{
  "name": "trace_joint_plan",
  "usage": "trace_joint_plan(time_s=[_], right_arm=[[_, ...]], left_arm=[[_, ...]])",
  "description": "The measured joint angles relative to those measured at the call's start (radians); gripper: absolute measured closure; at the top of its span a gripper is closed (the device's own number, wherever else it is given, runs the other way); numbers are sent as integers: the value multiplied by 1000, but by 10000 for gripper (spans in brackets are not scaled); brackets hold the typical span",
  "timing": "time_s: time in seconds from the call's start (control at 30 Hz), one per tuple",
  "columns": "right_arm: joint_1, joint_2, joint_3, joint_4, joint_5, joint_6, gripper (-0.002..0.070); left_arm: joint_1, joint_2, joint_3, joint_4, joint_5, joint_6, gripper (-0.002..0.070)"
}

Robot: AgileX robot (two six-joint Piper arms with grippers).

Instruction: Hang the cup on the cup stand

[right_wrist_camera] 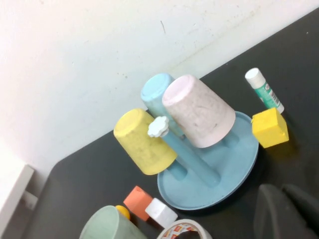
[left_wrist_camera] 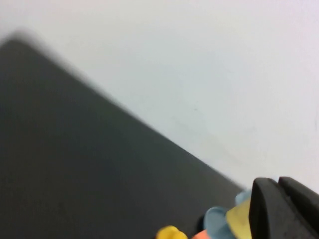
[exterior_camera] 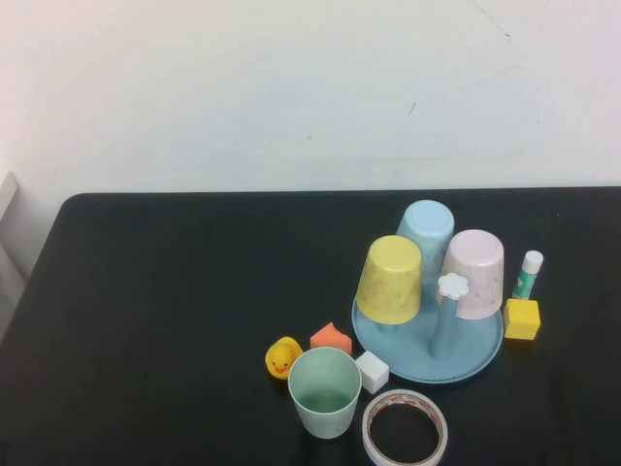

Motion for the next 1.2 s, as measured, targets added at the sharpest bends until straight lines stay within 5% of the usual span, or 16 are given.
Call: trace_joint_plan(time_s=[0.1,0.33,0.6,0.77,1.03,1.2], right_arm=[[0,0,0,0,0,-33,678],[0,0,0,0,17,-116,678],[0,0,0,0,29,-137,678],[0,0,0,0,32,-156,678],[0,0,0,4,33,-188,678],[0,0,0,6,37,-190,678]], left_arm=[[0,48,-133,81,101,165,676],[0,427,-487,364,461,287,676],[-21,828,-762,486,667,450,676],[-162,1014,-863,588,688,433,676],[-509,1305,-1040,843,688,240,676],[-633,1476,-1163,887,692,196,676]])
